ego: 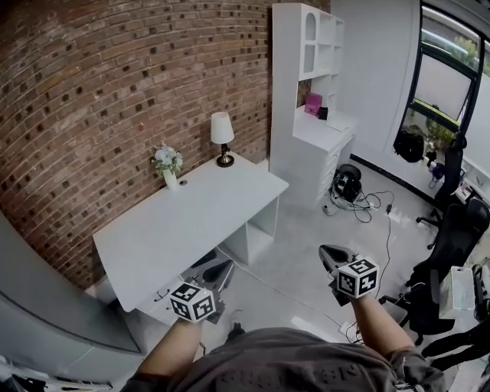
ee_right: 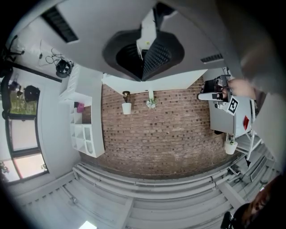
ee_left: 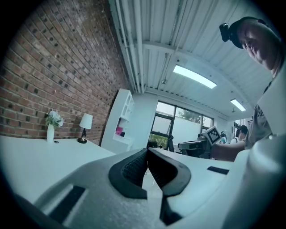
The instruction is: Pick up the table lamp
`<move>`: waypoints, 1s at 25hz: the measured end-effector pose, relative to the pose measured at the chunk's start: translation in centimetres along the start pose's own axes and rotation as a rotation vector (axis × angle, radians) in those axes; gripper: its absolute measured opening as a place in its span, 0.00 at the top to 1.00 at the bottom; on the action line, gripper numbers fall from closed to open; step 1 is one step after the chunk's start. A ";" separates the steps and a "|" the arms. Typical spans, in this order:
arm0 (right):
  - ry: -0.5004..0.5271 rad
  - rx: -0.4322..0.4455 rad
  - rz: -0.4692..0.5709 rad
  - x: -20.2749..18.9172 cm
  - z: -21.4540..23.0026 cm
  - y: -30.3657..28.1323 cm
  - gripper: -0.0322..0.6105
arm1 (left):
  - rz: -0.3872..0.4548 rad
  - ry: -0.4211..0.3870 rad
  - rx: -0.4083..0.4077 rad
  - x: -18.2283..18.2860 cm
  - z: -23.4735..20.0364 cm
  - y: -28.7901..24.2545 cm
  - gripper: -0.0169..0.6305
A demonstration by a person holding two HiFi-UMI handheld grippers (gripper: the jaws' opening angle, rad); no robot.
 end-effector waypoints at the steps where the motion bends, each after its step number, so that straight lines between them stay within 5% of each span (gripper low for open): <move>1: 0.001 -0.007 0.004 0.5 0.4 -1.6 0.96 | -0.001 -0.004 -0.016 0.2 -1.6 -1.1 0.97; 13: -0.042 -0.110 0.062 11.3 5.6 -21.2 0.96 | -0.031 -0.056 -0.167 9.7 -22.9 -13.8 0.97; 25: -0.070 -0.133 0.021 14.2 11.6 -30.3 0.96 | -0.061 -0.031 -0.189 12.0 -32.1 -21.7 0.97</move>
Point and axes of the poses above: the fingertips, and each gripper's own axes: y backward along the fingers, z to its right, x out of its top, the point moved 1 cm from there along y, backward along the fingers, and after that the axes turned 6 degrees about -z, right-handed, at the moved point
